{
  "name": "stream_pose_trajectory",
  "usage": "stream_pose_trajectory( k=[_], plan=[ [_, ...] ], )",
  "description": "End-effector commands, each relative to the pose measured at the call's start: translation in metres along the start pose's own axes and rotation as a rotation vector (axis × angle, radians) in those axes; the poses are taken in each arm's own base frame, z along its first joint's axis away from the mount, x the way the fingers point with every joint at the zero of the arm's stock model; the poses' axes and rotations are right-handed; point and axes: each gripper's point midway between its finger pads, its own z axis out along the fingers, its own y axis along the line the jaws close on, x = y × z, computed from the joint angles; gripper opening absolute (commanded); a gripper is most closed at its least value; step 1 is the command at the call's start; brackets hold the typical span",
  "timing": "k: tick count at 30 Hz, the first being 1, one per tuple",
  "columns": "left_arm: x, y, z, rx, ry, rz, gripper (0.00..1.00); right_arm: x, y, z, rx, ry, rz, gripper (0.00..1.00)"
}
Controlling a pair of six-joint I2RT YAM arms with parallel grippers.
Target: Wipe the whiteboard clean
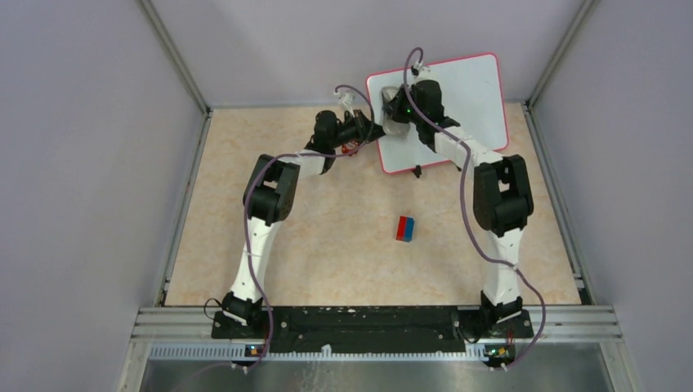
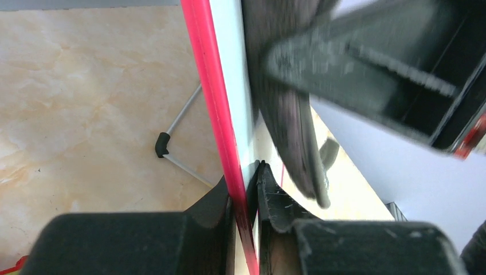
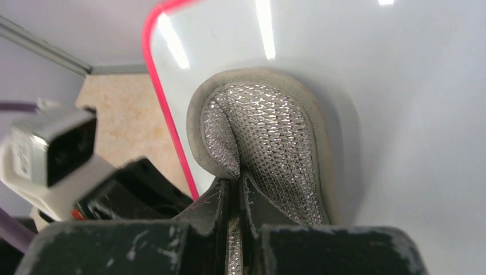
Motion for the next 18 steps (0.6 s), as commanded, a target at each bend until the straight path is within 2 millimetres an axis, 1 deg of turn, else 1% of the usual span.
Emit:
stream_pose_trajectory(
  k=[1, 3, 5, 6, 7, 8, 9, 11, 13, 14, 16, 17, 18],
  plan=[
    [0.014, 0.046, -0.009, -0.129, 0.034, 0.125, 0.00, -0.022, -0.013, 0.033, 0.058, -0.062, 0.011, 0.00],
    [0.014, 0.046, -0.009, -0.129, 0.033, 0.128, 0.00, -0.022, -0.039, 0.035, 0.116, -0.061, 0.039, 0.00],
    [0.014, 0.047, -0.008, -0.130, 0.036, 0.129, 0.00, -0.020, -0.069, 0.029, 0.170, -0.053, 0.067, 0.00],
    [0.014, 0.047, -0.008, -0.130, 0.036, 0.128, 0.00, -0.018, -0.086, 0.022, 0.205, -0.050, 0.083, 0.00],
    [0.014, 0.047, -0.008, -0.130, 0.036, 0.128, 0.00, -0.016, -0.103, 0.014, 0.240, -0.047, 0.097, 0.00],
    [0.015, 0.047, -0.008, -0.130, 0.038, 0.127, 0.00, -0.019, -0.118, 0.002, 0.268, -0.056, 0.110, 0.00],
    [0.015, 0.048, -0.008, -0.131, 0.038, 0.125, 0.00, -0.014, -0.135, -0.009, 0.299, -0.052, 0.126, 0.00],
    [0.014, 0.048, -0.008, -0.133, 0.035, 0.126, 0.00, 0.010, -0.174, -0.035, 0.375, -0.019, 0.180, 0.00],
    [0.014, 0.047, -0.008, -0.130, 0.035, 0.124, 0.00, 0.027, -0.203, -0.061, 0.425, -0.002, 0.237, 0.00],
    [0.015, 0.047, -0.008, -0.130, 0.036, 0.122, 0.00, 0.036, -0.215, -0.072, 0.448, 0.007, 0.256, 0.00],
    [0.014, 0.047, -0.009, -0.130, 0.033, 0.122, 0.00, 0.043, -0.233, -0.092, 0.499, 0.010, 0.273, 0.00],
    [0.014, 0.047, -0.009, -0.129, 0.031, 0.122, 0.00, 0.042, -0.240, -0.101, 0.520, 0.003, 0.279, 0.00],
    [0.014, 0.047, -0.008, -0.127, 0.033, 0.120, 0.00, 0.041, -0.240, -0.105, 0.520, -0.001, 0.273, 0.00]
  ],
)
